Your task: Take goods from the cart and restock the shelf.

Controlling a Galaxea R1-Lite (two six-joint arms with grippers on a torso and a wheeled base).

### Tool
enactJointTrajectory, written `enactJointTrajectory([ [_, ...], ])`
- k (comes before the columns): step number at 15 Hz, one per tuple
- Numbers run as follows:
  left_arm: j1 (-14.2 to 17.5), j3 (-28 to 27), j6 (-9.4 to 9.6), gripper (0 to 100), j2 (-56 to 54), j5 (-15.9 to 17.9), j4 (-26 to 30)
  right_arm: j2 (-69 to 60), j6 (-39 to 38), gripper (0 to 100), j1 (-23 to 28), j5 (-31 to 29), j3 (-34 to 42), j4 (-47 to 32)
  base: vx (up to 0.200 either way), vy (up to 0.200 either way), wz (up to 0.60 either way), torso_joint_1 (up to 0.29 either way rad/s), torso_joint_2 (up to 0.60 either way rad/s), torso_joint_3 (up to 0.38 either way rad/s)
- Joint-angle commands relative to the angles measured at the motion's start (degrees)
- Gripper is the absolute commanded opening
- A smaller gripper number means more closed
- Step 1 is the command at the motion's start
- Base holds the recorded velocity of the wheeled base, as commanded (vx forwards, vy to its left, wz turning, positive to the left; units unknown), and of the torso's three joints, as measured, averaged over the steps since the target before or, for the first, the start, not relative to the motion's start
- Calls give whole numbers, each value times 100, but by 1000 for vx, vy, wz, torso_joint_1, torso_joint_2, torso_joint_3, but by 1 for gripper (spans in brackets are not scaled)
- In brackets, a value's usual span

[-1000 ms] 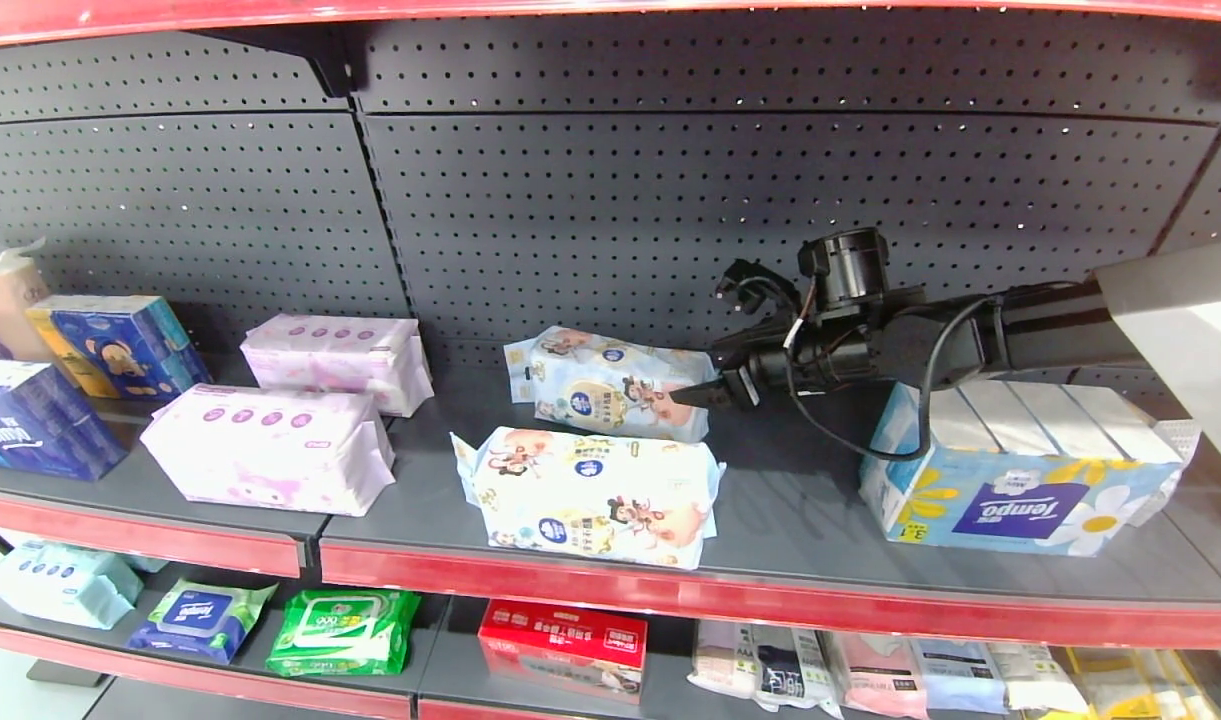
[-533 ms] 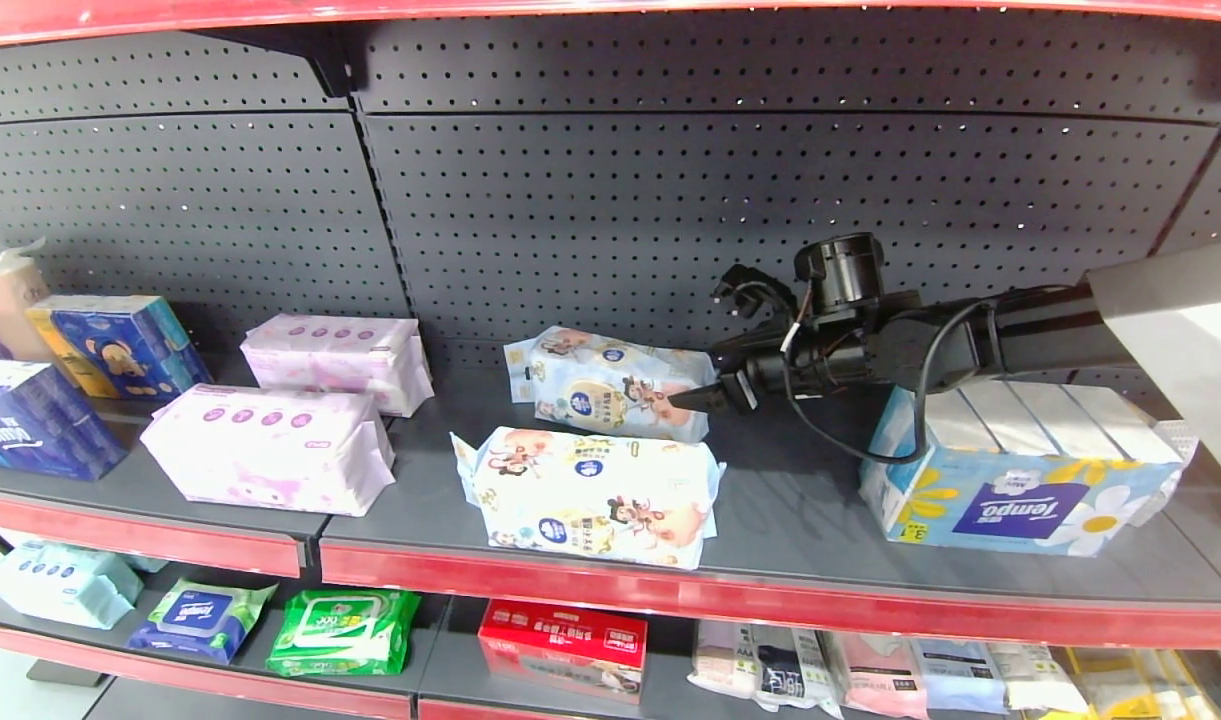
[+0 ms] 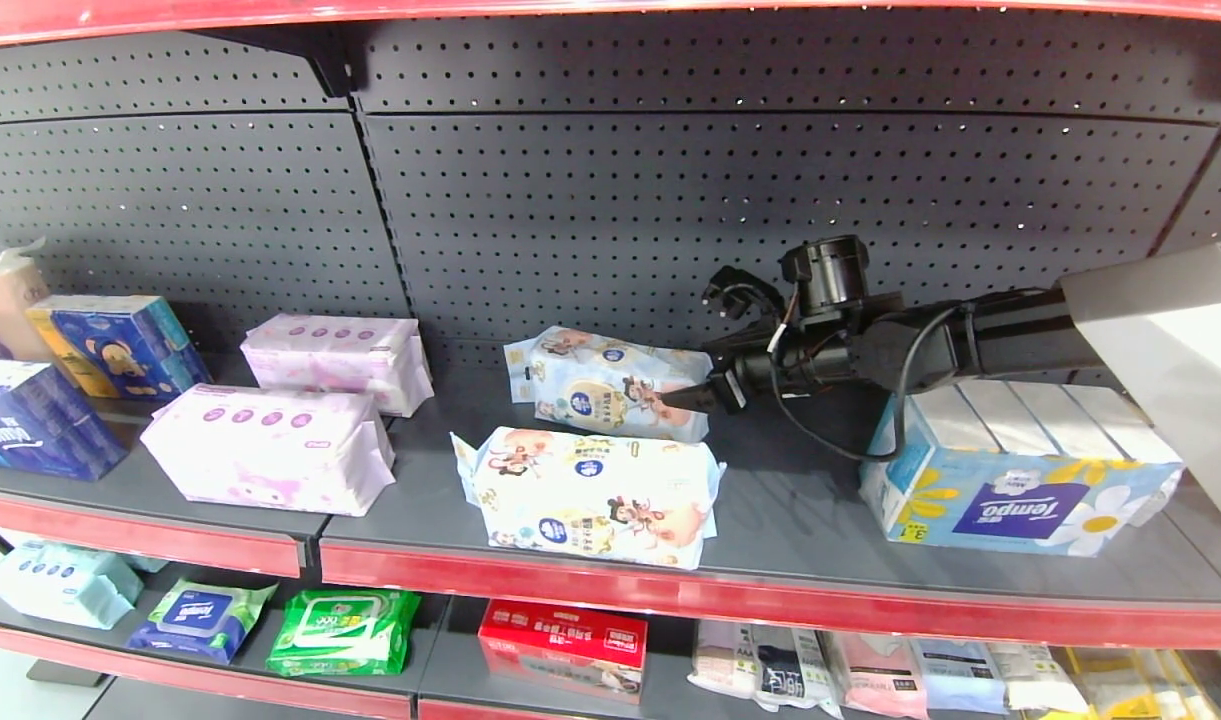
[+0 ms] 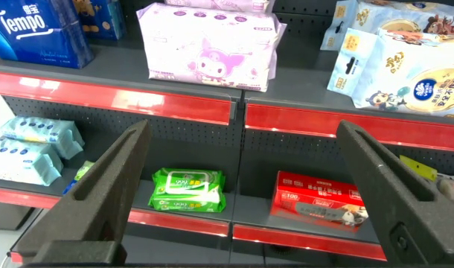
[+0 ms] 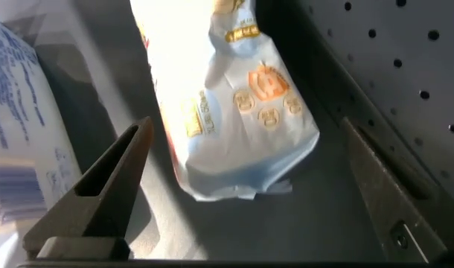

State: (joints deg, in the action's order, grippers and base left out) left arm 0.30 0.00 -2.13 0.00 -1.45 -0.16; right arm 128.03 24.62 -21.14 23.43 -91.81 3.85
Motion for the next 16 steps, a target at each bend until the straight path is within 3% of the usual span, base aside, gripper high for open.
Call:
enactJointTrajectory([
  [1, 5, 0, -6, 100, 0, -4, -2, 47, 7, 100, -4, 12, 5, 1, 0, 0, 0, 0, 0, 0],
  [16, 5, 0, 2, 100, 0, -4, -2, 153, 7, 100, -48, 65, -39, 10, 0, 0, 0, 0, 0, 0],
])
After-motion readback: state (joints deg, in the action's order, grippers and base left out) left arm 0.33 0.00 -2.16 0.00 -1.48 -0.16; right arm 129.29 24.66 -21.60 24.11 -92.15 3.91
